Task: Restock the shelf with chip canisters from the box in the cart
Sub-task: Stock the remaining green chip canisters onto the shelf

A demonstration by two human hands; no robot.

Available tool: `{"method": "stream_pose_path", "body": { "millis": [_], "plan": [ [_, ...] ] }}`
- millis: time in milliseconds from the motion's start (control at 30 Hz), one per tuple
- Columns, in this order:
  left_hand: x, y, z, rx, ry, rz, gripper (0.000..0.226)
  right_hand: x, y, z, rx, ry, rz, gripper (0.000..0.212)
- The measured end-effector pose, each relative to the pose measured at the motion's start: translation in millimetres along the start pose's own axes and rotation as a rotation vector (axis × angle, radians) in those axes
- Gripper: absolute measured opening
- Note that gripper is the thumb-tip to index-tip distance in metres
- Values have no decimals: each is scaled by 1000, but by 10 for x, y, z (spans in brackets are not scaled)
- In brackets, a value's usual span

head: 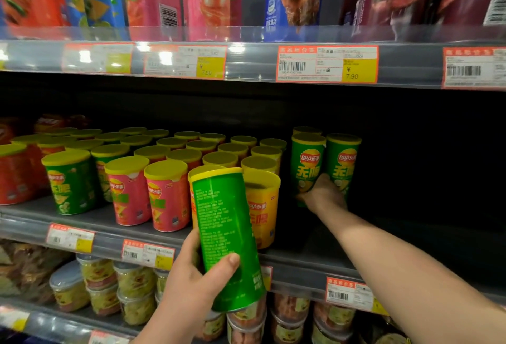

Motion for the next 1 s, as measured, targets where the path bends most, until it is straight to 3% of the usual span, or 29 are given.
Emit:
{"method": "stream_pose_path", "body": {
  "millis": [133, 233, 367, 500, 567, 667, 700, 767, 833, 900, 1000],
  "plan": [
    [11, 9, 2, -5, 37, -6, 44, -14, -34, -16, 0, 37, 20, 64],
    [-19, 24, 42, -20, 60, -37, 74, -21, -53, 10, 13, 9, 4, 67],
    [-109, 8, 59, -34, 46, -75, 61, 41, -58, 90, 76, -87, -18, 70],
    [-310, -2, 98, -67, 24, -162, 69, 226, 6, 185, 121, -122, -77, 50],
    [-446, -16, 126, -98, 18, -210, 74, 341, 98, 194, 161, -307, -159, 32],
    [-670, -38, 186, -152, 2, -271, 59, 566, 461, 155, 189, -601, -372, 8],
    [-755, -53, 203, -169, -9, -294, 55, 627, 597, 153, 187, -725, -501, 16],
    [-932, -92, 235, -209, -41, -343, 50, 746, 847, 167, 188, -890, -775, 50],
    [-1088, -145, 250, -257, -87, -375, 50, 826, 1010, 193, 190, -861, -945, 76],
    [-1223, -182, 278, -282, -146, -430, 47, 891, 1033, 235, 201, -811, -935, 78],
    [-1313, -258, 265, -305, -281, -463, 44, 997, 919, 312, 212, -801, -736, 73]
  ]
}}
Point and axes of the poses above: each hand's wrist, its own y-axis away from the middle knuckle, its own x-axis out of the back of the hand, z = x × y, the point moved 4 cm from there along -y, towards the middle knuckle, and after that the axes turned 13 degrees about -y, right-handed, at the moved point
